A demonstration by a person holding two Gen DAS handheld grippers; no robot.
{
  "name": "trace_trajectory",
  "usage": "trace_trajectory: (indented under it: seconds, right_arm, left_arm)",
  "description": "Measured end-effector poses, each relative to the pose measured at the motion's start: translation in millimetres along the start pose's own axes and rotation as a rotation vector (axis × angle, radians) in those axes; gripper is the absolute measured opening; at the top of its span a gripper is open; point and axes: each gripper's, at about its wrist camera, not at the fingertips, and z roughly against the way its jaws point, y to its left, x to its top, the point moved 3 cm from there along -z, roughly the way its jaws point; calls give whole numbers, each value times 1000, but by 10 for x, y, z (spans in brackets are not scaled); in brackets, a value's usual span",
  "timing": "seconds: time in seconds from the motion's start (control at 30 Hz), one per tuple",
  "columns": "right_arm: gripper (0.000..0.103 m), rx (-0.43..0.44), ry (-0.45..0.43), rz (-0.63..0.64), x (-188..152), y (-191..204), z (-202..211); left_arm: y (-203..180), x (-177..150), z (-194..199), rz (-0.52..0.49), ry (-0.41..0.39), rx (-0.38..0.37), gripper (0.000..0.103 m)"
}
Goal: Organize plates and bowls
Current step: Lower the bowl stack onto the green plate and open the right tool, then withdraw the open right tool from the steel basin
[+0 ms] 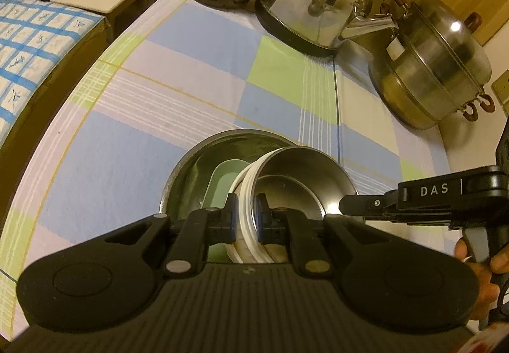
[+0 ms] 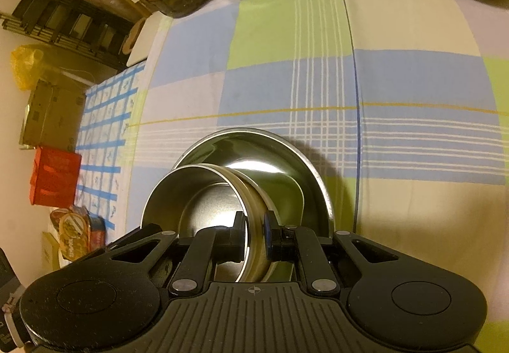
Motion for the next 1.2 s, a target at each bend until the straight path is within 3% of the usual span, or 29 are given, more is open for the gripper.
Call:
trace_trajectory:
  seconds: [0.2,0.27,0.33,0.4,0.57,0.77,1.2]
  right_arm:
    - [14,-13,-44,35,-70,45,27]
    - [19,4,-66,36,-101,51,64]
    - [36,38,-111,32,-138,62,138]
    - [45,62,-155,35,-169,66,223]
    - [54,88,-279,67,-360,78,531]
    - [65,41,-416,180,-787,109,853]
    - [73,-44,-420,200,-1880,-114,1033]
  left_arm:
    - [-47,13,90,-61,-43,22,10]
    - [-59,29,151,-79,-63,27,10]
    - [-75,34,222,-99,-84,32,10]
    - [-99,31,304,-117,-106,41,10]
    - [-218,-84,540,-187,-164,49,14]
    - [-386,-361,738,-254,-190,48,15]
    - [-693,-1305,1085,-300,-155,19,16]
